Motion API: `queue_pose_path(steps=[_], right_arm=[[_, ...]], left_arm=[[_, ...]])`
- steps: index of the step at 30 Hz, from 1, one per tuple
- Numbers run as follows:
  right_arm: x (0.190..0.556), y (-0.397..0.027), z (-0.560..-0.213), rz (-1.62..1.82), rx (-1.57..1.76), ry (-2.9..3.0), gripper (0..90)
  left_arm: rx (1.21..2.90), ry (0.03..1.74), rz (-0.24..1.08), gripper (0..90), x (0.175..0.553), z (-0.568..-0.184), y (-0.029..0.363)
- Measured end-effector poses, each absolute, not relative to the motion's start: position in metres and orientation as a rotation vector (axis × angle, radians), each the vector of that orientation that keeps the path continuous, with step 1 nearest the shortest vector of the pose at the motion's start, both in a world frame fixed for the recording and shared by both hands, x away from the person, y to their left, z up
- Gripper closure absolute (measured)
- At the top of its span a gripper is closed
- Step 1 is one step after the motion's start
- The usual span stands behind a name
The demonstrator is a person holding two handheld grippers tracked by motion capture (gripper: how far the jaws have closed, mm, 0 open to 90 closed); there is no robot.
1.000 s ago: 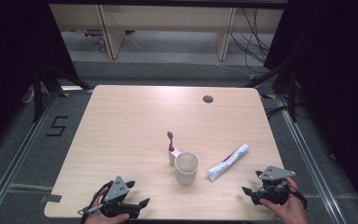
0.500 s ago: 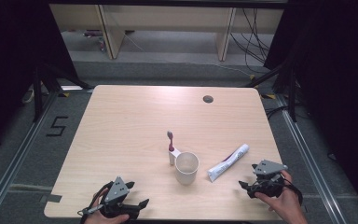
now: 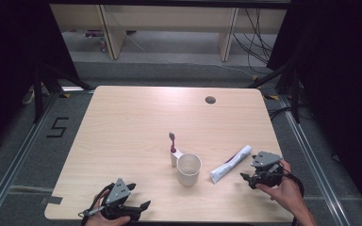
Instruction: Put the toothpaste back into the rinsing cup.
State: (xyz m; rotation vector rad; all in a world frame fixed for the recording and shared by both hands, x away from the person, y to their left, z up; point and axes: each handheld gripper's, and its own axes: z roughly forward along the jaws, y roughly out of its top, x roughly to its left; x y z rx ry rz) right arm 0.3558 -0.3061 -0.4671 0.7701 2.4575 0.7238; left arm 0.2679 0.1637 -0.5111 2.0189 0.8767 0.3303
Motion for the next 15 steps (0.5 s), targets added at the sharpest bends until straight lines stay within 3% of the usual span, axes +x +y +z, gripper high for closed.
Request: queue_pose_path(steps=[8,15], right_arm=[[0.381,-0.297,-0.461,0.712,0.735,2.500,34.8],[0.398,-0.287,-0.456,0.725,0.804,2.487,62.4]], left_arm=[[2.024,0.878,0.337,18.8,0.268,-0.511,0.164],[2.052,0.858,0.345,18.8,0.269,-0.511,0.165]])
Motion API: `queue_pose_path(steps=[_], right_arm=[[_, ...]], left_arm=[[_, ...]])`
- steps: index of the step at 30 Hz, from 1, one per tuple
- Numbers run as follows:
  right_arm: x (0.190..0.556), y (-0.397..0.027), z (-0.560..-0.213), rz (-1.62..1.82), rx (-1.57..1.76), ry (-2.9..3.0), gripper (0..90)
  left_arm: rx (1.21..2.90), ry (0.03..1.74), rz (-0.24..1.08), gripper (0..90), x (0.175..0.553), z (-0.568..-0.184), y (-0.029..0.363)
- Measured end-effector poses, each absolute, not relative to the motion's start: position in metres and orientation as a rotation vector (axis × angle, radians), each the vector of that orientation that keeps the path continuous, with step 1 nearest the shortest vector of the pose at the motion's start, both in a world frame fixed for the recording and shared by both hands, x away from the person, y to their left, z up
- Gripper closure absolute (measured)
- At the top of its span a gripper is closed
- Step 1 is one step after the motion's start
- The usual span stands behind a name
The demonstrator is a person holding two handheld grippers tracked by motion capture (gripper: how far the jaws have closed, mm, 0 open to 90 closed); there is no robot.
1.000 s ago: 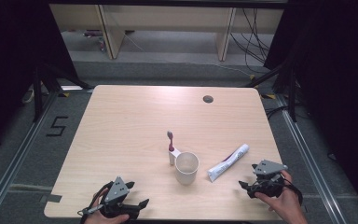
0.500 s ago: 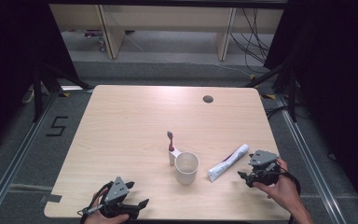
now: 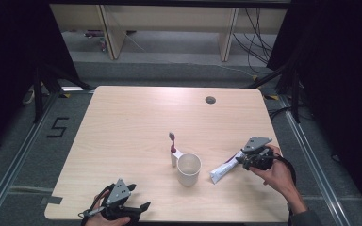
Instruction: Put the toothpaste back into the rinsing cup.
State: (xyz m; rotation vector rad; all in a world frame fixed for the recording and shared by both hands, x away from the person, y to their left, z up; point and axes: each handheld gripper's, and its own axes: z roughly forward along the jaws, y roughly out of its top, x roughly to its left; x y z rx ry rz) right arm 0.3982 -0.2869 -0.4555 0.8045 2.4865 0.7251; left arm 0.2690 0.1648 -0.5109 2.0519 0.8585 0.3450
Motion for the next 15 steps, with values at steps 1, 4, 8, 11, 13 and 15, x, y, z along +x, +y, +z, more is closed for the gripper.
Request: queue_pose_path(steps=[1,4,8,11,13,15], right_arm=[[0.401,-0.287,-0.453,0.711,0.818,2.497,66.7],[0.408,-0.286,-0.453,0.711,0.840,2.486,75.5],[0.419,-0.286,-0.456,0.710,0.873,2.476,84.3],[0.426,-0.285,-0.460,0.712,0.907,2.469,86.7],[0.432,-0.286,-0.462,0.711,0.903,2.465,87.6],[0.435,-0.285,-0.463,0.705,0.919,2.461,88.9]], left_arm=[[2.021,0.871,0.332,18.8,0.268,-0.512,0.163],[2.033,0.867,0.336,19.0,0.267,-0.510,0.163],[2.023,0.867,0.325,19.2,0.267,-0.511,0.163],[2.016,0.869,0.327,19.3,0.267,-0.511,0.162],[2.025,0.868,0.328,19.4,0.266,-0.511,0.162],[2.021,0.865,0.328,19.4,0.267,-0.511,0.162]])
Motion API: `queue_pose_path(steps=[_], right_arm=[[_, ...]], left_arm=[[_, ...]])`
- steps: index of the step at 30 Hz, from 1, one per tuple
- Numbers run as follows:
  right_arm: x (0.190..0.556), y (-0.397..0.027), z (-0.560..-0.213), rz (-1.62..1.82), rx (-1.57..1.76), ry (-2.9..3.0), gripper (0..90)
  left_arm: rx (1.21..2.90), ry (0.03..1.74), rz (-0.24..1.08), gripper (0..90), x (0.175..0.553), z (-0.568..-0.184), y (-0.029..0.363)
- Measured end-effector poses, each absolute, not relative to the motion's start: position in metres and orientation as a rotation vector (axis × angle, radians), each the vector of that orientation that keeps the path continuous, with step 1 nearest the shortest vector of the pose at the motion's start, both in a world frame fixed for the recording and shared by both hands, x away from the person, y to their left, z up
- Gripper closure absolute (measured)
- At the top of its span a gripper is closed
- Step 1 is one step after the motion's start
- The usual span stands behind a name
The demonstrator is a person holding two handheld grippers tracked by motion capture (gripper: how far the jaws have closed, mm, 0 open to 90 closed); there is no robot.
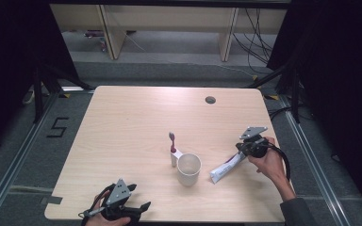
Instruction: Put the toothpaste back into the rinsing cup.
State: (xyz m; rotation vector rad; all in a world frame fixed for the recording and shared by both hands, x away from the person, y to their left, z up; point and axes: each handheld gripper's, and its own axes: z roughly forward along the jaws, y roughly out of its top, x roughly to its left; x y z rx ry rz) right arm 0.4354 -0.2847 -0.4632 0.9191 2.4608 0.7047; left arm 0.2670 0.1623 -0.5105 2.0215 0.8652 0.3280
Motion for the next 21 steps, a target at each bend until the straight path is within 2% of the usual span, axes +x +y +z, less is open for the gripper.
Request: queue_pose_path(steps=[6,7,12,21], right_arm=[[0.445,-0.282,-0.469,0.717,0.946,2.446,90.0],[0.446,-0.283,-0.469,0.706,0.940,2.457,90.0],[0.451,-0.283,-0.475,0.683,0.965,2.467,90.0],[0.446,-0.287,-0.477,0.670,0.995,2.497,90.0]], left_arm=[[2.019,0.866,0.328,19.5,0.267,-0.511,0.162],[2.059,0.847,0.344,19.5,0.268,-0.510,0.164],[2.021,0.860,0.329,19.6,0.267,-0.511,0.161],[2.035,0.858,0.330,19.7,0.266,-0.511,0.161]])
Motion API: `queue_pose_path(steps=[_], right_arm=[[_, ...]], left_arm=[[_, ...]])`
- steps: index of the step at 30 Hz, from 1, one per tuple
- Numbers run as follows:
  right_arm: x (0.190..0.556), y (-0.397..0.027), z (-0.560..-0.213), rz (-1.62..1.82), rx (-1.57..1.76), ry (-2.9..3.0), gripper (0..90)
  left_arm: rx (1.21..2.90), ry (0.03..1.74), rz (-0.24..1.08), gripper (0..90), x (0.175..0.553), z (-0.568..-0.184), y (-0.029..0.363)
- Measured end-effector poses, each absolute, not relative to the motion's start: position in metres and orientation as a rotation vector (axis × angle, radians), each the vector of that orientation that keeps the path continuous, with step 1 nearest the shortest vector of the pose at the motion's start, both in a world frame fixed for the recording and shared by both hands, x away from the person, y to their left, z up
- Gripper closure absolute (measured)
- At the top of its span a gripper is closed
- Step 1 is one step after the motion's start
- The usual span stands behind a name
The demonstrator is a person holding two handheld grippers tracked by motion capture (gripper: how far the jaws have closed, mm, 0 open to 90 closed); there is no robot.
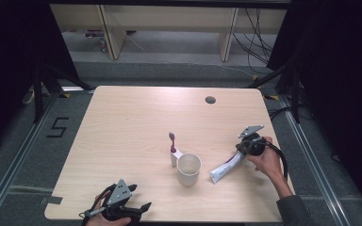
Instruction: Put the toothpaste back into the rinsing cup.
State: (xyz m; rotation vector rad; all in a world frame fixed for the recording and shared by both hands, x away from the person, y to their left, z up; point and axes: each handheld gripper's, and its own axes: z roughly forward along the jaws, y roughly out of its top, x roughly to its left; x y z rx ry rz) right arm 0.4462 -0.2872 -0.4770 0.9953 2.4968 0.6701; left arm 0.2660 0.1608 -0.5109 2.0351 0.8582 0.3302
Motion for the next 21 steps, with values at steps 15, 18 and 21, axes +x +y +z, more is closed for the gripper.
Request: queue_pose_path(steps=[15,18,21], right_arm=[[0.422,-0.302,-0.475,0.707,1.114,2.502,89.9],[0.414,-0.303,-0.476,0.727,1.126,2.498,89.9],[0.409,-0.305,-0.474,0.705,1.116,2.519,89.6]], left_arm=[[2.044,0.852,0.326,19.8,0.265,-0.511,0.160],[2.040,0.854,0.329,19.9,0.266,-0.511,0.160],[2.065,0.837,0.332,19.9,0.266,-0.510,0.161]])
